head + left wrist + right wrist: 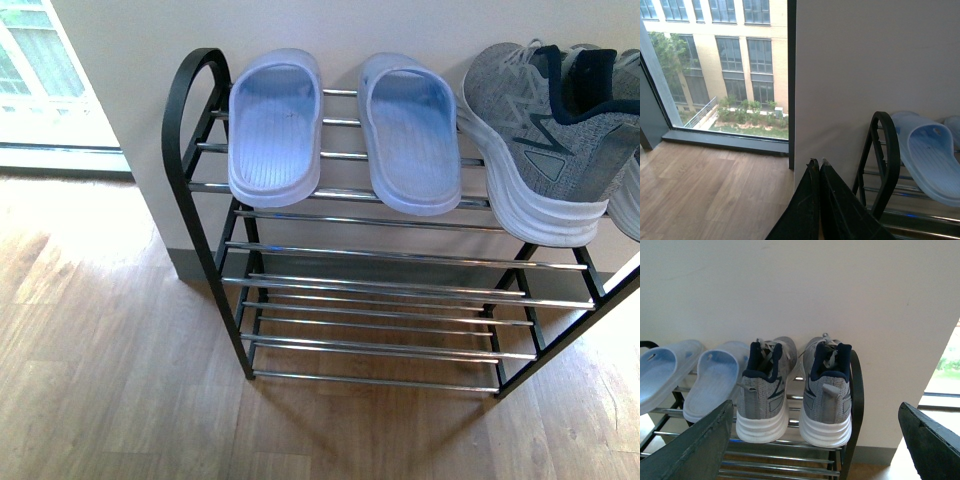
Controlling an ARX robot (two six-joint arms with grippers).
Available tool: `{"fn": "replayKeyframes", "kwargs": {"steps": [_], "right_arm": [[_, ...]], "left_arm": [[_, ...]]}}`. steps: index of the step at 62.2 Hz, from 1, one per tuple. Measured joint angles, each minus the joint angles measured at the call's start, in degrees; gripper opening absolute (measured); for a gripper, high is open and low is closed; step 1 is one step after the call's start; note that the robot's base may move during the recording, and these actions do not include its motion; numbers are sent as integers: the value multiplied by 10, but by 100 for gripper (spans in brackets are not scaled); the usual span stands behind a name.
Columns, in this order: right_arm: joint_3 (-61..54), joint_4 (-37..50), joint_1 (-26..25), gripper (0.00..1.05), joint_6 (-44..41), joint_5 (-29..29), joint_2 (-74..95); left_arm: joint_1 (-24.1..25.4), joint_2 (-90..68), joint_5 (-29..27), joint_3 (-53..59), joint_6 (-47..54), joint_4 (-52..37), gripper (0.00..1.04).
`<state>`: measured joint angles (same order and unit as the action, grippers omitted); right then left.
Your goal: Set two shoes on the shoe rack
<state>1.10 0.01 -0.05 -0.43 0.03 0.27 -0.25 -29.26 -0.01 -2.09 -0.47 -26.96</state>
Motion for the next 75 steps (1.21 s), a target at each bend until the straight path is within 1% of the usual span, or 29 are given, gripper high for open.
{"fn": "replayKeyframes", "kwargs": {"steps": [6, 29, 56, 60, 62, 73, 75], "right_arm": [[0, 0, 0, 96, 0, 0, 0], [0, 0, 0, 96, 0, 0, 0], [0, 0, 0, 96, 0, 0, 0], [0, 0, 0, 96, 0, 0, 0], [0, 0, 0, 96, 0, 0, 0], [0, 0, 0, 96, 0, 0, 0], [0, 0, 0, 96, 0, 0, 0]], "left_arm": [[0, 13, 0, 13, 0, -6, 1], [0, 127, 0, 13, 0, 104, 1], [0, 194, 0, 13, 0, 171, 1], [0, 248, 0, 13, 0, 244, 1], [0, 266, 0, 13, 0, 261, 1], [1, 283, 0, 13, 0, 270, 1], [1, 283, 0, 13, 0, 270, 7]]}}
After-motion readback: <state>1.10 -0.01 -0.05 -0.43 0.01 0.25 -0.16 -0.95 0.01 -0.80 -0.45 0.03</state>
